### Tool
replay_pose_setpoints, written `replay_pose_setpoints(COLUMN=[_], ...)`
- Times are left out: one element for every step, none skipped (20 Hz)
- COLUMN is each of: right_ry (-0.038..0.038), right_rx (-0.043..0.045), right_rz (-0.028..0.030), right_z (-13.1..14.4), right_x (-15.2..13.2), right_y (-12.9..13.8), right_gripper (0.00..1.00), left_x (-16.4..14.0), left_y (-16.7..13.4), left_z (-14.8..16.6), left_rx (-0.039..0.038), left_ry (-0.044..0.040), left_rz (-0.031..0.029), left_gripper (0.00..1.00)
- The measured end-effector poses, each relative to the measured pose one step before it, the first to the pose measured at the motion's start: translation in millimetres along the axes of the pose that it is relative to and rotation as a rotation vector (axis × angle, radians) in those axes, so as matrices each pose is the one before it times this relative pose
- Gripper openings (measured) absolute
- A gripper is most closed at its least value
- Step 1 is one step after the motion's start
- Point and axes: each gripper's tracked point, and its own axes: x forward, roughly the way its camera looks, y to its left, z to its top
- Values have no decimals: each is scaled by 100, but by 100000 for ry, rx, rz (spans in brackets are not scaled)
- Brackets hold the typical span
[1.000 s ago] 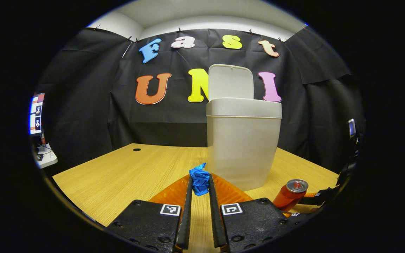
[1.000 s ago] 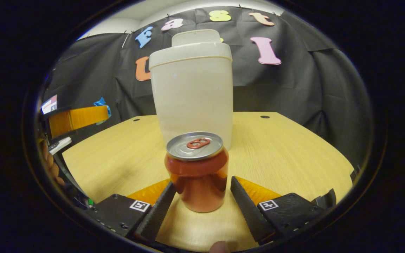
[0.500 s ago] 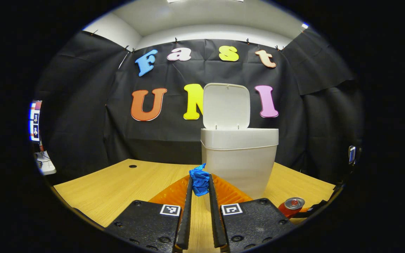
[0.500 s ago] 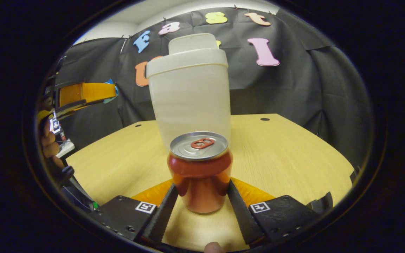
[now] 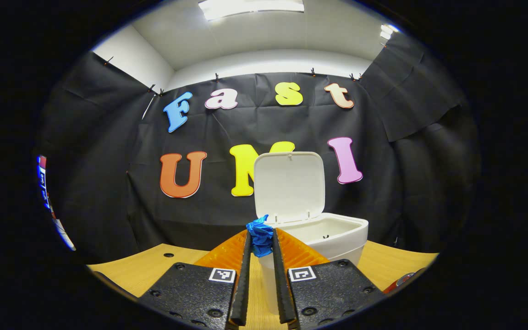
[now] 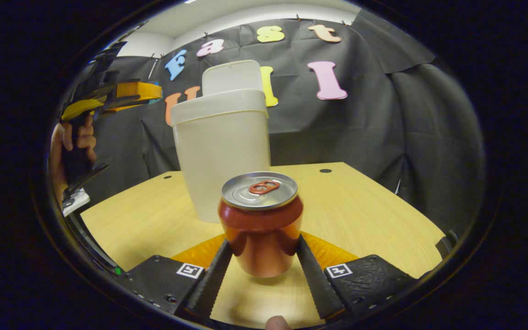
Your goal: Press the lid of the desktop garbage bin to open it, pick up the crumpled paper on the desktop and throw it into the bin, then pick up the pop can on the desktop and drop it into the bin, and finally close the garbage bin lid.
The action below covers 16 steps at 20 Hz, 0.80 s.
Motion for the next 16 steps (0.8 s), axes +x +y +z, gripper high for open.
replay_pose_setpoints(right_ry=[-321, -129, 36, 1, -75, -442, -430, -74, 321, -375, -546, -638, -673, -505, -136, 107], right_rx=[625, 706, 1081, 1048, 799, 536, 361, 385, 408, 307, -287, -259, 210, 176, 230, 426], right_rz=[-632, -812, -662, -592, -598, -628, -600, -400, -86, 63, -398, -411, -141, -231, -245, -126], right_z=[185, -73, 70, 38, 168, 53, 244, 79, 20, 106, 226, 157, 321, -101, -47, -132], right_x=[-3, 32, 72, 41, 17, -18, -4, 47, 93, -157, -43, -62, -114, -30, -90, 57], right_y=[-421, -488, -474, -382, -339, -321, -294, -206, -129, -43, -140, -155, -97, -44, -69, -42], right_gripper=[82, 82, 81, 81, 82, 82, 81, 81, 81, 81, 81, 81, 81, 81, 81, 81], left_x=[596, 653, 735, 726, 675, 657, 732, 722, 704, 605, 649, 697, 312, 215, 343, 180], left_y=[-131, -141, -235, -297, -307, -316, -234, -64, -225, -76, -179, -289, -5, 176, -21, -300], left_z=[451, 776, 596, 395, 188, 212, 85, -170, -164, -167, -233, -686, -427, -357, -393, -308], left_rx=[516, 509, 298, -256, -998, -1014, -735, -661, -682, -354, -108, -389, -45, -11, -506, -788], left_ry=[-857, -1730, -1439, -845, -471, -306, -43, 633, 853, 562, 819, 2164, 1164, 1071, 1016, 944], left_rz=[-253, -225, -387, -865, -723, -741, -147, 71, -585, -366, -360, -850, -108, 398, -189, -1311], left_gripper=[28, 24, 28, 28, 28, 28, 28, 29, 29, 29, 30, 32, 30, 38, 39, 41])
